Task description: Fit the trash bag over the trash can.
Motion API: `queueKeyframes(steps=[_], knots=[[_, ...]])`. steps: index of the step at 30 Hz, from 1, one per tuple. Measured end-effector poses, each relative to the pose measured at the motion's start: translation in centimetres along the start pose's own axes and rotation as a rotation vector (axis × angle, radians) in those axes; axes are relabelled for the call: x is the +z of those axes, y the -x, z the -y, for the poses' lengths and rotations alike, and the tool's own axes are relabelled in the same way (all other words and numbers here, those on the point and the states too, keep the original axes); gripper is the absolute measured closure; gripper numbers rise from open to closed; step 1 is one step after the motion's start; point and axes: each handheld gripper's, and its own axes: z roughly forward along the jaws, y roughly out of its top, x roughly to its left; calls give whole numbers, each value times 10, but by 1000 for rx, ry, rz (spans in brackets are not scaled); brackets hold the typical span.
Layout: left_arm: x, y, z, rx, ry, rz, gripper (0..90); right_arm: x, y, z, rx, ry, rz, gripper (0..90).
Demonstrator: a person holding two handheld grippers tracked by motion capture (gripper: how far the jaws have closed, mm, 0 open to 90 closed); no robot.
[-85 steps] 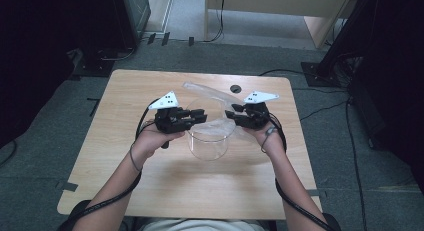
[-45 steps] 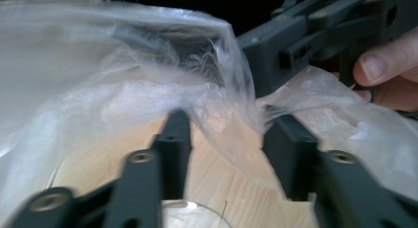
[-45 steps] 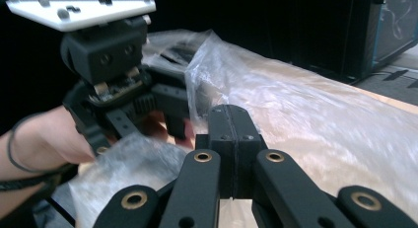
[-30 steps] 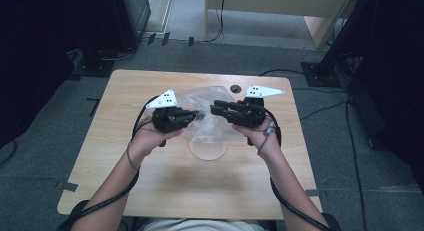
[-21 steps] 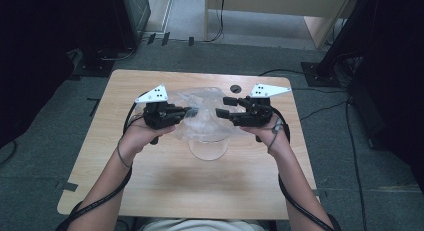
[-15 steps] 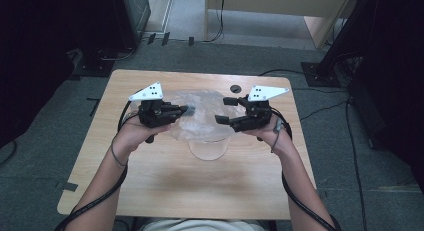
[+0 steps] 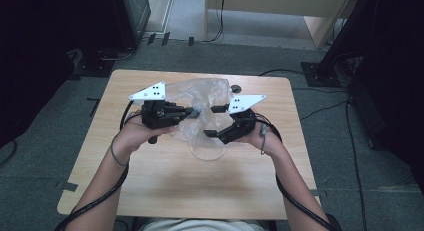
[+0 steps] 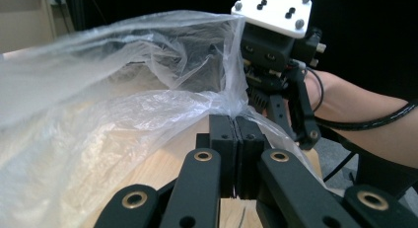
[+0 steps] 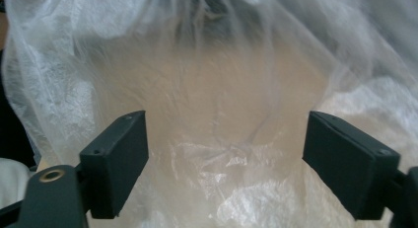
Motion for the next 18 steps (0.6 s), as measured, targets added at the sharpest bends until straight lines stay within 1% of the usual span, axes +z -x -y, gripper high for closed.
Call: queueKeyframes(steps=[1,2,4,7,9,10,11,12,14,16,18], knots=[[1,1,0,1,-3,2,890,2,-1,0,-7,1,-3,210],[2,1,0,-2,-7,3,890,5,-2,-1,-18,0,0,257],[4,2,1,1,-8,7,888,8,-4,-2,-33,4,2,308],[7,3,0,2,-9,10,881,13,-6,-3,-58,6,27,458],[7,3,0,4,-5,3,871,17,-8,-4,-76,6,50,568],[7,3,0,3,-4,-3,866,18,-9,-5,-79,11,58,610],[6,2,0,2,2,-10,860,19,-9,-5,-78,16,66,697],[5,1,-1,2,10,-19,848,20,-9,-6,-74,21,76,763],[2,-1,-1,0,21,-39,812,21,-9,-7,-47,31,86,867],[0,-2,-1,-9,30,-52,786,21,-9,-6,-36,40,95,895],[-3,-3,-2,-12,37,-71,715,19,-7,-5,-25,46,105,900]])
